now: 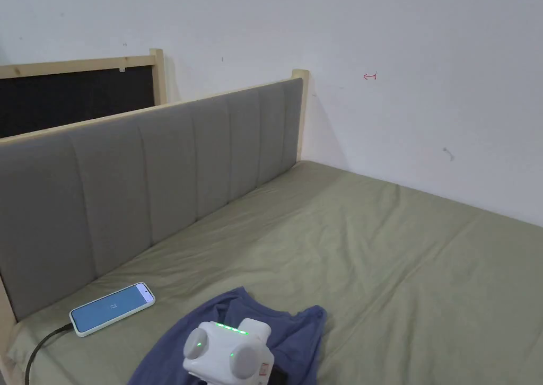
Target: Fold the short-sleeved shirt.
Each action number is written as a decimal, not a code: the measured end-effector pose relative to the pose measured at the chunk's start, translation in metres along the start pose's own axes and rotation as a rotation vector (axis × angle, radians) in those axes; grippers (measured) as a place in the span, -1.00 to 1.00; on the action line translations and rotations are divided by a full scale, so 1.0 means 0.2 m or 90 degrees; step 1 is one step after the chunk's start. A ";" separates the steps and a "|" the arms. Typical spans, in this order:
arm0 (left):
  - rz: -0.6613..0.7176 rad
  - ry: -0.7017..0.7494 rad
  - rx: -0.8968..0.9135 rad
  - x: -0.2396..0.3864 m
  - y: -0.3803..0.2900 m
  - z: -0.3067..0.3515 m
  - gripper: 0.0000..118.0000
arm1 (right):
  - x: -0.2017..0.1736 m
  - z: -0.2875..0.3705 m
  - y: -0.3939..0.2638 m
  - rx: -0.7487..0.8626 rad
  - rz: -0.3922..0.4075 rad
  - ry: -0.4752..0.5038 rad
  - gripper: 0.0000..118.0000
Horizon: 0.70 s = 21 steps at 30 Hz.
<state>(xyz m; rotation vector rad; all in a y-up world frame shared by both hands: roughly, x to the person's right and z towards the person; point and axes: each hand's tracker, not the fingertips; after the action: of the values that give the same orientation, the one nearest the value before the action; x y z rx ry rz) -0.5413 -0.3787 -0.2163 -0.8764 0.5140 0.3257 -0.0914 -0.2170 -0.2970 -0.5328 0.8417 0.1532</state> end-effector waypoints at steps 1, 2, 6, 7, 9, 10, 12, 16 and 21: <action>0.013 0.018 0.030 -0.03 -0.01 0.07 -0.26 | 0.00 0.01 0.00 0.001 0.002 0.001 -1.00; 0.023 0.046 0.044 -0.07 -0.02 0.13 -0.96 | 0.00 0.02 0.01 0.003 0.004 0.002 -1.00; 0.135 -0.023 0.154 -0.23 -0.04 0.47 -0.96 | 0.01 0.07 0.03 0.012 0.010 0.003 -1.00; 0.125 -0.005 0.196 -0.24 -0.03 0.60 -0.96 | 0.02 0.08 0.04 0.017 0.010 0.002 -1.00; 0.118 -0.010 0.236 -0.20 -0.06 0.85 -0.96 | 0.03 0.11 0.05 0.031 0.008 0.000 -1.00; 0.095 0.000 0.280 -0.17 -0.06 0.99 -0.96 | 0.04 0.13 0.06 0.038 0.005 -0.003 -1.00; 0.057 0.017 0.367 -0.08 -0.08 1.24 -0.96 | 0.05 0.16 0.07 0.051 -0.001 -0.008 -1.00; -0.034 0.005 0.516 0.19 -0.06 1.71 -0.96 | 0.08 0.23 0.09 0.075 -0.016 -0.017 -1.00; -0.134 -0.084 0.570 0.58 0.11 2.04 -0.96 | 0.13 0.37 0.10 0.128 -0.030 -0.035 -1.00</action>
<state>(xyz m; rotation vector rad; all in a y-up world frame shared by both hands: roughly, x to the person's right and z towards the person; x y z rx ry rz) -0.3372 -0.0332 -0.0780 -0.0340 0.3799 -0.0556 -0.0302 -0.1638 -0.2839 -0.3584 0.7805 0.0394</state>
